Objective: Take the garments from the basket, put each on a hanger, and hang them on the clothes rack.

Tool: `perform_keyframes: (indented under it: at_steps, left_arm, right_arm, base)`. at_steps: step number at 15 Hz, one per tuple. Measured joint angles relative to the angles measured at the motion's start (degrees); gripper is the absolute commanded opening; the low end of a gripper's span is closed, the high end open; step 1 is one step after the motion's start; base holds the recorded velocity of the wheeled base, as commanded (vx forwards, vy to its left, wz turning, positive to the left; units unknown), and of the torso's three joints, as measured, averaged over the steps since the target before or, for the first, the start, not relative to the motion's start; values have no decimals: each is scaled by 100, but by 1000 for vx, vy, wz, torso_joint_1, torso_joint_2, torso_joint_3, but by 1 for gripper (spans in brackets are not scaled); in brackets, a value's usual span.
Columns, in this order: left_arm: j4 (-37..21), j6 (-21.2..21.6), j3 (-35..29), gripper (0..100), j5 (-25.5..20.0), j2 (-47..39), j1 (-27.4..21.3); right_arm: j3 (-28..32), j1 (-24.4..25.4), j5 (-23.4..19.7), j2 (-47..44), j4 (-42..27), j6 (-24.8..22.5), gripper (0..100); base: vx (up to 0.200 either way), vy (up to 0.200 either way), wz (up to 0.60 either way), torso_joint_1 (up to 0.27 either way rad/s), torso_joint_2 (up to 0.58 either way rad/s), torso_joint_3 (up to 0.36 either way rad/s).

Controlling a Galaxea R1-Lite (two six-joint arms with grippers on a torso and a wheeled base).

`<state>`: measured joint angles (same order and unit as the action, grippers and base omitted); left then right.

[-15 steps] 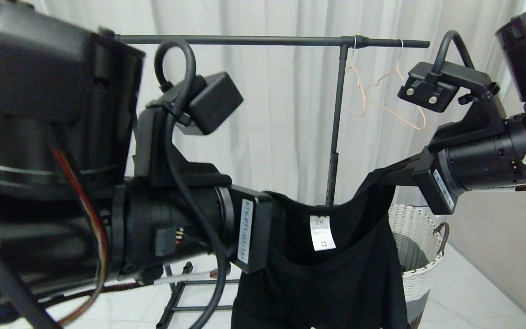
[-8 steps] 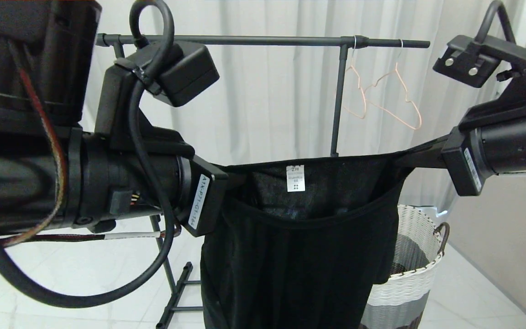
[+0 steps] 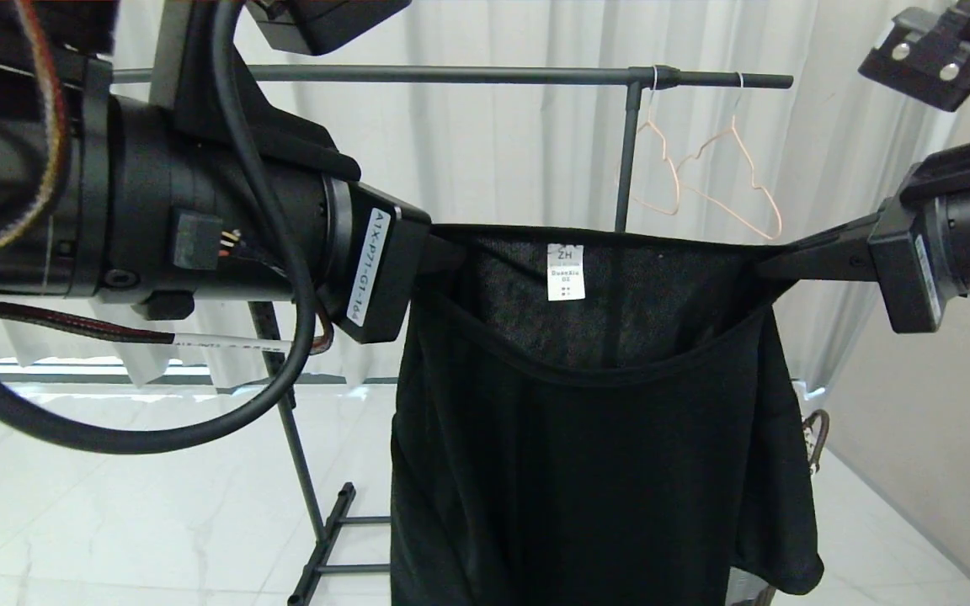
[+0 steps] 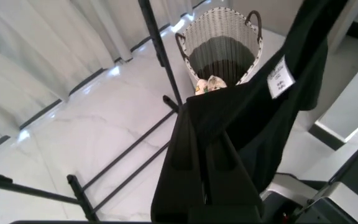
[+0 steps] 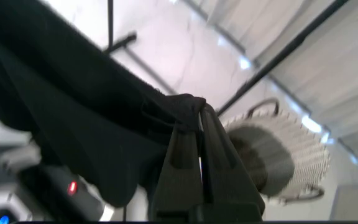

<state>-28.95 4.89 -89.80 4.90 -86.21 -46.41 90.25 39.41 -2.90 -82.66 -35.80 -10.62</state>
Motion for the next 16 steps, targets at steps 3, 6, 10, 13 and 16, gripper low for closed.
perform_keyframes:
  at_steps: [3, 6, 10, 13, 16]
  left_arm:
    - [55, 1, -28, 0, -63, -50, -44]
    - [446, 332, -44, 0, -544, -160, -216]
    - [532, 644, -102, 0, -813, -397, -257]
    - [532, 595, -160, 0, -824, -480, -257]
    - [285, -60, -149, 0, -823, -345, -319]
  right_arm:
    - [18, 9, -177, 223, -605, 0, 0]
    - [18, 334, -728, 577, -1348, 2, 0]
    - [-39, 1114, -936, 835, -1658, 55, 0]
    - [-69, 1251, -911, 885, -1663, 137, 0]
    - [-72, 885, -908, 841, -1247, 219, 0]
  base:
    - [0, 0, 0, 0, 0, 0]
    - [0, 0, 0, 0, 0, 0]
    - [0, 0, 0, 0, 0, 0]
    - [0, 0, 0, 0, 0, 0]
    - [0, 0, 0, 0, 0, 0]
